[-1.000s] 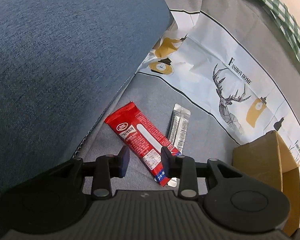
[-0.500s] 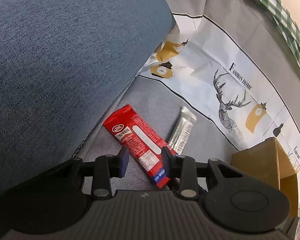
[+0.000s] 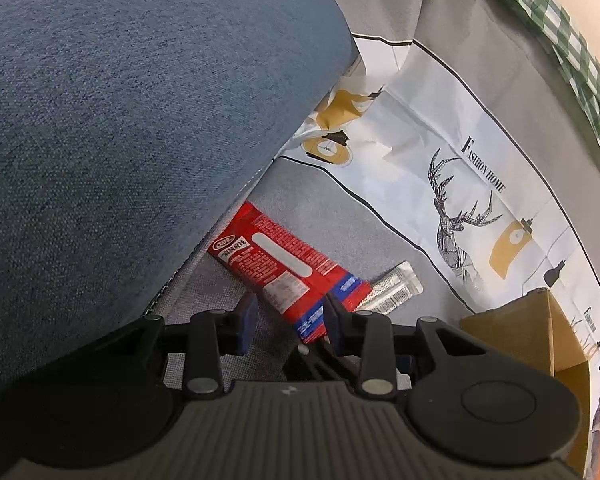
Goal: Organize snacks
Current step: 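Lower left gripper over the red wafer packet while right gripper lowers over the silver stick packet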
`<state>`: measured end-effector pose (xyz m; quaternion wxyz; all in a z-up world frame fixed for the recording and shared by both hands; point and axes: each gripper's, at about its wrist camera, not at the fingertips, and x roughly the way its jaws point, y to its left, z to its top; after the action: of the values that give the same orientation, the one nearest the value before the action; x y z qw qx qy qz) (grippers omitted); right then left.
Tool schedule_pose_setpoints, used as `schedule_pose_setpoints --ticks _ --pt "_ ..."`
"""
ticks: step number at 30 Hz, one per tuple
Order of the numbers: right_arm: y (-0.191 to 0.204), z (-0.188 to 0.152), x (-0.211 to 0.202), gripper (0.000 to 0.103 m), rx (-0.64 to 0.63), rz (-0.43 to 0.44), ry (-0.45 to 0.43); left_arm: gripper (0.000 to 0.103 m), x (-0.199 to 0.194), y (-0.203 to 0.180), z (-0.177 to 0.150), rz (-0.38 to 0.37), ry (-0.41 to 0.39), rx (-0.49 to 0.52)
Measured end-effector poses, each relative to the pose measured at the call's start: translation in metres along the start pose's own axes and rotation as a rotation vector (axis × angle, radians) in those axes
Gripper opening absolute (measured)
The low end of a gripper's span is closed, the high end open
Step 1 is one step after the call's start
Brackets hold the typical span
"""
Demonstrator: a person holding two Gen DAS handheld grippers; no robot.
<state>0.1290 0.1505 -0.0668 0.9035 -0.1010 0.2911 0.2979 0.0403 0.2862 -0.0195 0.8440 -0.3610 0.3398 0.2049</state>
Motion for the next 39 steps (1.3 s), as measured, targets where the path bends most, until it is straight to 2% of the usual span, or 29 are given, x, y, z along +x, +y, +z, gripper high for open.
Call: schedule_pose_setpoints --ticks 4,9,10,11,12,13,14,17,24,29,31,34,39 --pt "-0.001 0.003 0.009 0.074 0.026 -0.019 0.006 0.040 0.000 0.000 0.001 0.001 -0.002 -0.007" --pt "0.000 0.004 0.015 0.071 0.000 -0.068 0.025 0.040 0.001 0.000 0.002 0.002 -0.002 -0.003" --pt "0.001 0.003 0.013 0.064 -0.008 -0.077 0.024 0.041 0.001 0.000 0.002 0.002 -0.003 -0.006" --pt "0.001 0.003 0.012 0.050 -0.016 -0.082 0.021 0.041 0.001 0.000 0.002 0.000 -0.004 -0.011" --pt "0.002 0.003 0.010 0.046 -0.026 -0.088 0.021 0.041 0.001 0.000 0.002 -0.001 -0.004 -0.014" --pt "0.002 0.002 0.009 0.036 -0.031 -0.088 0.022 0.041 0.001 0.000 0.002 -0.001 -0.005 -0.014" --pt "0.002 0.002 0.008 0.030 -0.033 -0.086 0.023 0.041 0.001 0.000 0.002 0.000 -0.005 -0.014" --pt "0.002 -0.001 0.003 0.025 -0.038 -0.104 0.026 0.041 0.002 0.001 0.003 -0.003 -0.005 -0.012" --pt "-0.010 -0.012 -0.019 0.024 -0.002 -0.164 0.084 0.044 0.004 -0.002 0.001 0.001 0.002 0.010" --pt "-0.022 -0.028 -0.058 0.024 0.077 -0.170 0.148 0.059 0.012 -0.005 -0.002 0.007 0.026 0.025" --pt "-0.023 -0.040 -0.074 0.024 0.067 -0.176 0.162 0.062 0.017 -0.006 -0.002 0.010 0.042 0.025" --pt "-0.030 -0.049 -0.091 0.025 0.125 -0.143 0.210 0.076 0.028 -0.009 -0.002 0.012 0.064 0.025" --pt "-0.028 -0.052 -0.087 0.033 0.106 -0.106 0.226 0.084 0.051 -0.021 0.002 0.027 0.082 0.038"
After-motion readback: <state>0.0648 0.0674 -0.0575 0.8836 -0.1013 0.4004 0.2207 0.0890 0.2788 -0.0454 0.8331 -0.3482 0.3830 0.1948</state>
